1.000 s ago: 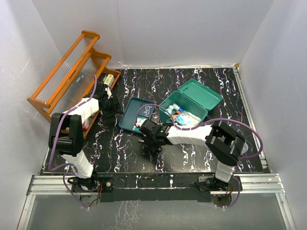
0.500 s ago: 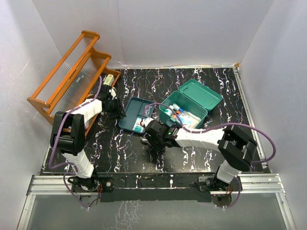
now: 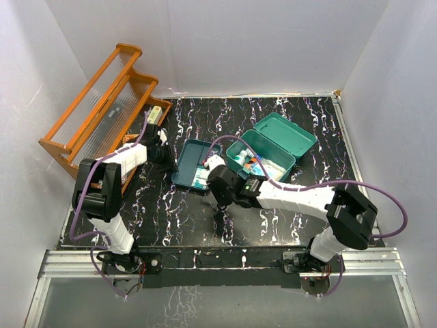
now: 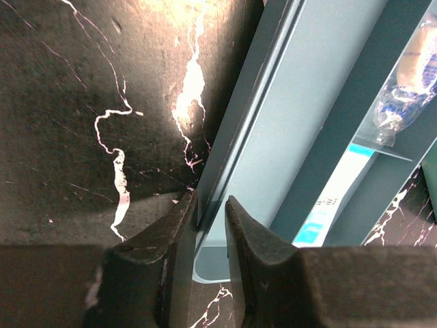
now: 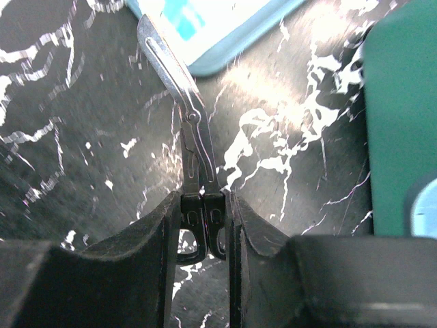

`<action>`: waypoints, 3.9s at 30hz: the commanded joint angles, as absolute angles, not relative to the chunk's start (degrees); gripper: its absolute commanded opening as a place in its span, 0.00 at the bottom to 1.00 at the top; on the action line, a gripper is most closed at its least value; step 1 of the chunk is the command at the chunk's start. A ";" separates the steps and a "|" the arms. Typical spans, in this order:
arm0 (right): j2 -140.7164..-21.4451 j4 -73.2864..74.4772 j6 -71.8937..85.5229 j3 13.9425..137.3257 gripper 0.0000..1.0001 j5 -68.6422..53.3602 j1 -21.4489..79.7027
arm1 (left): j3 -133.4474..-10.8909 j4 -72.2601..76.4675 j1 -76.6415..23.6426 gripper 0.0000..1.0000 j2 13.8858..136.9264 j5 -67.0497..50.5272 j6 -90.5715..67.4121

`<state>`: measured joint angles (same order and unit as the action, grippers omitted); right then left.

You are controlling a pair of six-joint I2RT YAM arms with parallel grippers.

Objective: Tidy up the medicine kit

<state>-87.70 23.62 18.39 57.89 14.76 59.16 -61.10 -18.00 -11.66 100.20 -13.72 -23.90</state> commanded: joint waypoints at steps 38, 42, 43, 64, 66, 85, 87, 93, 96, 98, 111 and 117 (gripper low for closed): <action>-120.88 27.59 49.20 97.65 0.16 14.52 54.07 | -51.48 -27.74 -14.14 0.41 78.12 0.91 -40.35; -123.33 28.96 51.53 99.28 0.16 12.81 53.41 | -51.87 -27.59 -13.66 0.41 78.01 1.03 -39.90; -123.94 29.64 51.87 99.78 0.17 12.87 53.29 | -52.08 -27.66 -13.58 0.41 78.04 0.99 -39.64; -116.29 31.10 45.97 96.42 0.29 19.77 52.07 | -56.34 -26.79 -13.12 0.47 79.56 0.62 -35.53; -116.82 32.78 45.70 96.52 0.29 21.12 52.12 | -55.98 -26.19 -13.12 0.48 79.16 -0.05 -35.10; -124.17 36.96 40.92 99.75 0.32 16.61 52.12 | -52.52 -24.00 -13.15 0.50 76.72 -1.36 -36.28; -124.32 36.81 40.74 99.76 0.29 16.90 52.12 | -52.21 -23.92 -13.14 0.50 76.20 -0.83 -36.42; -125.13 36.59 40.42 100.43 0.19 17.44 52.12 | -51.96 -24.27 -13.17 0.50 74.90 -0.15 -36.90; -125.57 36.65 40.34 101.01 0.16 18.19 52.12 | -51.73 -24.61 -13.11 0.50 74.24 0.17 -36.64; -125.80 36.75 40.25 101.30 0.15 18.76 52.12 | -51.75 -24.92 -13.11 0.50 73.95 0.38 -36.41; -129.22 37.40 37.49 105.31 0.09 22.18 52.72 | -51.97 -25.91 -13.10 0.51 72.61 1.25 -35.86; -130.26 38.71 36.96 106.75 0.00 23.59 52.81 | -52.01 -26.22 -13.17 0.51 72.27 2.06 -35.93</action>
<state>-129.49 38.50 37.69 103.81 20.58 52.53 -52.45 -24.69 -13.34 75.02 0.69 -36.42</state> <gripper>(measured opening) 0.029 0.505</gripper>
